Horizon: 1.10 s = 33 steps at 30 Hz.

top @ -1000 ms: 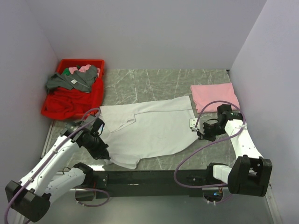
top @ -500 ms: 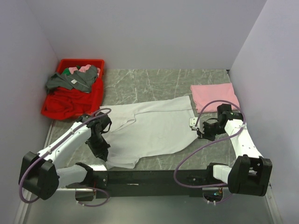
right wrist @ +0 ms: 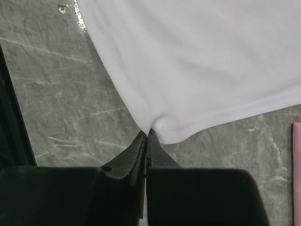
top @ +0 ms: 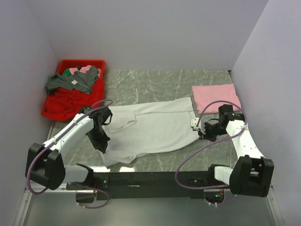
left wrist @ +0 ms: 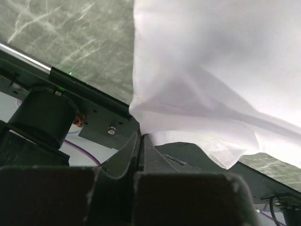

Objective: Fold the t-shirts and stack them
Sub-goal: Fold the tshirt

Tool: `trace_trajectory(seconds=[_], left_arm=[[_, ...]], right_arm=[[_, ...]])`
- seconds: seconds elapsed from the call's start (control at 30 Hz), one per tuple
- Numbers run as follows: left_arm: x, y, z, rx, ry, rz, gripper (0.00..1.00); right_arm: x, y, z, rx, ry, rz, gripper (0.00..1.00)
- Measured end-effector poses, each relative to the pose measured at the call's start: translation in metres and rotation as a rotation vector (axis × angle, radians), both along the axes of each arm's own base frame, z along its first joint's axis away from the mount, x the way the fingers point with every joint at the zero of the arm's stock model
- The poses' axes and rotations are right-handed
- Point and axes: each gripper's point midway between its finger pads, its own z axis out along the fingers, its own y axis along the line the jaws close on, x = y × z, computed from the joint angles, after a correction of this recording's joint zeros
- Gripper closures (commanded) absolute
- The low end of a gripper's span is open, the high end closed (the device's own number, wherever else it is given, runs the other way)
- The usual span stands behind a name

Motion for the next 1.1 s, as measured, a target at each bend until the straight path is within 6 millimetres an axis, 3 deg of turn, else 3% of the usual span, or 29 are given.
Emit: trace_trajectory(seconds=[0.57, 1.1], left_arm=[[0.059, -0.023, -0.004, -0.033, -0.077, -0.091, 1.00], [0.094, -0.020, 0.003, 0.013, -0.201, -0.120, 1.00]], right_arm=[[0.011, 0.000, -0.003, 0.015, 0.010, -0.058, 1.00], [0.035, -0.007, -0.025, 0.015, 0.081, -0.197, 1.00]])
